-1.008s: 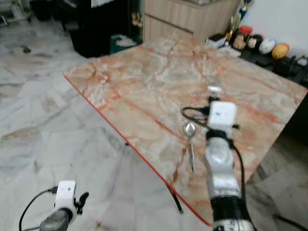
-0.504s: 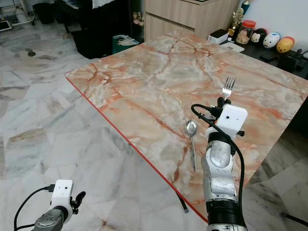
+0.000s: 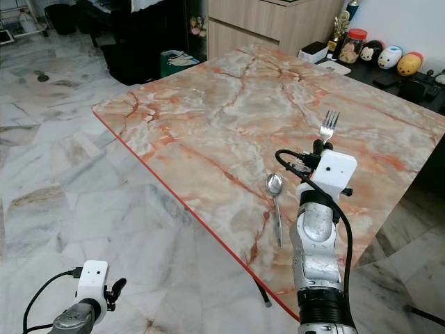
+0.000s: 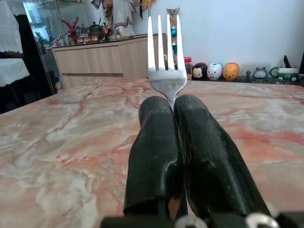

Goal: Setting the table

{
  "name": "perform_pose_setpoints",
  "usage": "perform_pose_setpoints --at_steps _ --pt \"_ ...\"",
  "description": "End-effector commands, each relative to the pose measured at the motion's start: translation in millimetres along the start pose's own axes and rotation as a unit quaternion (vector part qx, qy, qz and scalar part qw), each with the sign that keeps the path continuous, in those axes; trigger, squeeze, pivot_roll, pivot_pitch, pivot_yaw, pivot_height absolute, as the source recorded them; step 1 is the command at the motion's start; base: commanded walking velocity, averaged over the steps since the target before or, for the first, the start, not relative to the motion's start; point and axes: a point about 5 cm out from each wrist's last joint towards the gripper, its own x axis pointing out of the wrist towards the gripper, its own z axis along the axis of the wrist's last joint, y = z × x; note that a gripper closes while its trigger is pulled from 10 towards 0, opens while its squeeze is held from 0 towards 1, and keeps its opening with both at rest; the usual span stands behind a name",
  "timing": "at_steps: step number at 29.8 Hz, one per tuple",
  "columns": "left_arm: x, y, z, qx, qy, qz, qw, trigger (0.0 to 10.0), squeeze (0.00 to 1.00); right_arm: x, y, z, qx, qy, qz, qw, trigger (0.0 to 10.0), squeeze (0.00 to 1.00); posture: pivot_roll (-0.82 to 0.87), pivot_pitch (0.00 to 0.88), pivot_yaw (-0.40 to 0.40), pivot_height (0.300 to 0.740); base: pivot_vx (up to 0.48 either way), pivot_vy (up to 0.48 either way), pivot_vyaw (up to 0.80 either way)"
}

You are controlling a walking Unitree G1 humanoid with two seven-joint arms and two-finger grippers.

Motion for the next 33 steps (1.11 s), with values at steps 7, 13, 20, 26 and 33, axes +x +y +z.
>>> perform_pose_setpoints --at_steps 7,13,20,26,33 --pt "0.2 0.2 -1.0 0.001 0.007 -0.003 1.0 10.0 0.0 2.3 1.2 4.7 0.003 -0.011 0.001 1.0 10.0 0.0 -0.03 0.0 -0.015 0.74 0.0 0.0 0.0" --pt "0.2 0.2 -1.0 0.001 0.007 -0.003 1.0 10.0 0.0 2.3 1.2 4.7 0.003 -0.011 0.001 1.0 10.0 0.0 -0.03 0.0 -0.015 0.74 0.0 0.0 0.0" --pt "-5.2 6.0 -15.9 -0.023 0.032 0.026 0.999 10.0 0.0 17.4 27.7 15.7 0.027 -0.011 0.029 0.999 10.0 0.0 -0.03 0.0 -0.036 0.74 0.0 0.0 0.0" --pt "-5.4 1.0 -17.1 -0.028 0.032 0.022 0.999 10.0 0.0 18.9 27.6 17.3 0.028 -0.013 0.029 0.999 10.0 0.0 -0.03 0.0 -0.037 0.74 0.0 0.0 0.0" --pt "-5.4 0.3 -16.9 -0.031 0.03 0.022 0.999 10.0 0.0 20.6 28.2 17.1 0.028 -0.014 0.03 0.999 10.0 0.0 -0.03 0.0 -0.039 0.74 0.0 0.0 0.0"
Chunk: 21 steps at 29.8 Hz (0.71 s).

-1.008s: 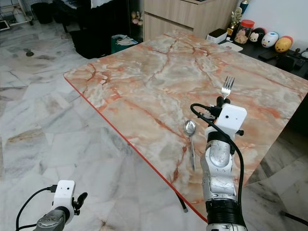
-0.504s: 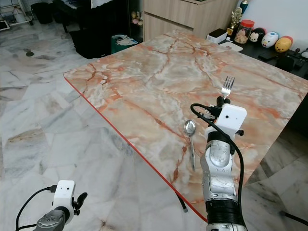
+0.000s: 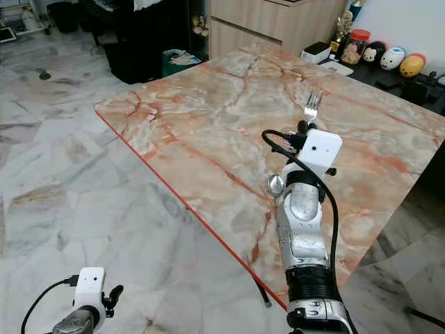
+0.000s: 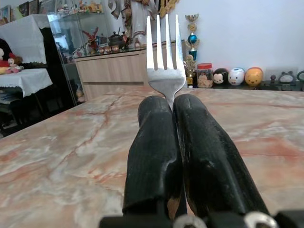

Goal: Setting the table

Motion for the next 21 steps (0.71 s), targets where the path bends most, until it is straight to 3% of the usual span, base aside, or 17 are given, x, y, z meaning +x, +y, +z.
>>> perform_pose_setpoints --at_steps 1,4,21 --pt "-1.5 0.0 -4.9 -0.001 0.008 0.001 1.0 10.0 0.0 2.2 -1.3 0.8 0.001 0.0 -0.002 1.0 10.0 0.0 -0.03 0.0 -0.039 0.74 0.0 0.0 0.0" --pt "-1.2 -0.2 -3.7 -0.001 0.006 0.001 1.0 10.0 0.0 2.7 -1.2 0.8 0.0 0.0 -0.002 1.0 10.0 0.0 -0.03 0.0 -0.039 0.74 0.0 0.0 0.0" --pt "-0.7 -0.3 -2.0 -0.003 0.003 -0.001 1.0 10.0 0.0 3.0 1.0 0.0 0.003 0.001 0.0 1.0 10.0 0.0 -0.03 0.0 -0.035 0.74 -0.262 0.0 0.0"
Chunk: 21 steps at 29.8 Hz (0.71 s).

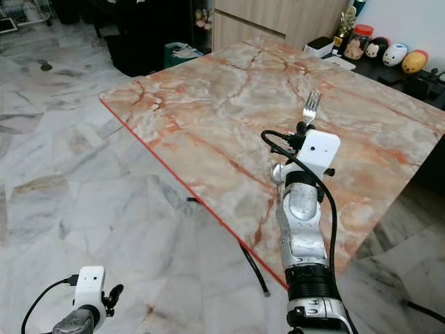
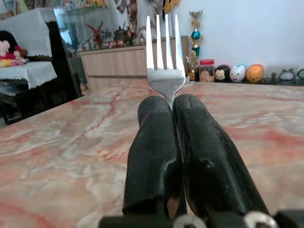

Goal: Setting the table

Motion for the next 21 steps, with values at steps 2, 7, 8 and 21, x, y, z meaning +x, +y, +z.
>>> perform_pose_setpoints --at_steps 2,7,8,21 --pt "-0.9 -0.1 -2.7 0.0 0.004 0.0 1.0 10.0 0.0 2.4 0.6 2.9 0.002 -0.006 -0.001 1.0 10.0 0.0 -0.03 0.0 -0.035 0.74 -0.133 0.0 0.0" --pt "-0.7 0.9 -3.1 0.007 0.009 0.006 1.0 10.0 0.0 2.6 1.2 2.6 0.002 -0.006 0.001 1.0 10.0 0.0 -0.02 0.0 -0.037 0.74 0.0 0.0 0.0" --pt "-0.7 0.7 -3.0 0.005 0.008 0.005 1.0 10.0 0.0 2.7 1.2 2.6 0.002 -0.006 0.001 1.0 10.0 0.0 -0.02 0.0 -0.038 0.74 0.0 0.0 0.0" --pt "-0.7 -0.3 -2.1 -0.007 0.002 0.002 1.0 10.0 0.0 3.6 1.9 3.6 0.005 -0.008 0.002 1.0 10.0 0.0 -0.02 0.0 -0.043 0.74 0.0 0.0 0.0"
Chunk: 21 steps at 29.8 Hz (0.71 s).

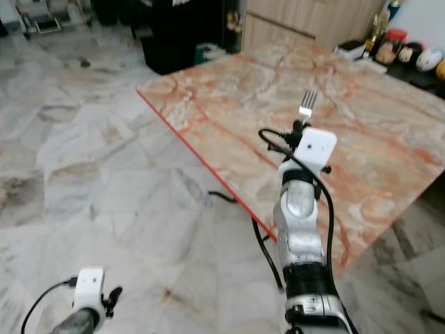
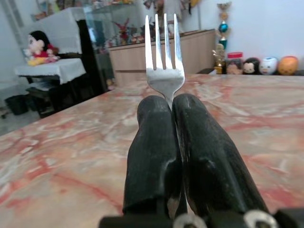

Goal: Setting the table

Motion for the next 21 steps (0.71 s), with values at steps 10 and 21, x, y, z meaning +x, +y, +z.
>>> perform_pose_setpoints --at_steps 10,21 --pt "-1.1 0.6 -3.0 -0.005 0.003 0.0 1.0 10.0 0.0 3.7 -1.2 2.9 0.0 -0.002 0.001 1.0 10.0 0.0 -0.03 0.0 -0.046 0.74 0.0 0.0 -0.4" --pt "-0.3 -2.2 -1.3 -0.008 0.001 -0.003 1.0 10.0 0.0 5.3 -1.3 3.5 -0.003 -0.002 0.004 1.0 10.0 0.0 -0.03 0.0 -0.049 0.74 0.0 0.0 -0.78"
